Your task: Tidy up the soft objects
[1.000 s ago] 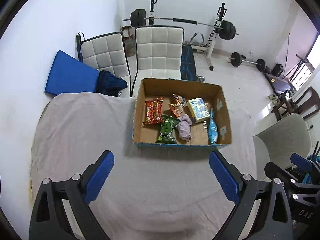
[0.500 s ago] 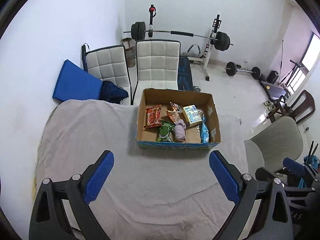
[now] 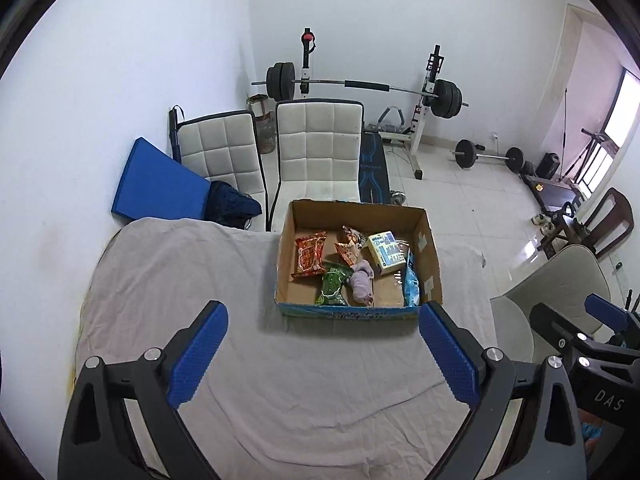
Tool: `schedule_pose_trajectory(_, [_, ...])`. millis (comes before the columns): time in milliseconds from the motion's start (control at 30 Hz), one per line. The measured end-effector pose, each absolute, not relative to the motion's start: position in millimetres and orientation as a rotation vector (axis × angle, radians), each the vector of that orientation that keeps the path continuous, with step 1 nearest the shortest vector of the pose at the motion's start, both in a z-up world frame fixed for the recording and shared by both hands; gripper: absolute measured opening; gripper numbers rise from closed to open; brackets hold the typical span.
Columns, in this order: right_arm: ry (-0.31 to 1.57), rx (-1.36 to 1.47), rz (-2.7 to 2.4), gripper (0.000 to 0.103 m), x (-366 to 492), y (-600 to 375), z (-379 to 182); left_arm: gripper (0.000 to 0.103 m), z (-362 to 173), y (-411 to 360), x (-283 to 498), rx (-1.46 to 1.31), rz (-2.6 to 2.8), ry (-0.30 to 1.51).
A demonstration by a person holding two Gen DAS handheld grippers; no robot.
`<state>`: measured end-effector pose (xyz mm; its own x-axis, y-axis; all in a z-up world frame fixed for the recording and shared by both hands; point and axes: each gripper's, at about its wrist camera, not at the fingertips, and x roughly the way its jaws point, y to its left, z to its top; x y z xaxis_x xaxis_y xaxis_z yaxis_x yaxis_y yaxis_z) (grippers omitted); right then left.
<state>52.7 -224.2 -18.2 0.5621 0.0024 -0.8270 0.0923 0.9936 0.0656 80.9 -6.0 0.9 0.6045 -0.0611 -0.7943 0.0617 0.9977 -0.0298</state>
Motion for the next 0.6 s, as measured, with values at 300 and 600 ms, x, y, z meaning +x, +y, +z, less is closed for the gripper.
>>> schedule_pose_trajectory(300, [0.957,0.094,-0.061,0.103,55.5,-228.7,-13.8,0.098,5.9,-7.3,80.4,0.008,-0.068,0.901])
schedule_pose_trajectory(600, [0.947,0.089,-0.061,0.103,56.6,-231.4,-9.5,0.098,8.0,-11.6,78.9,0.021,-0.057,0.893])
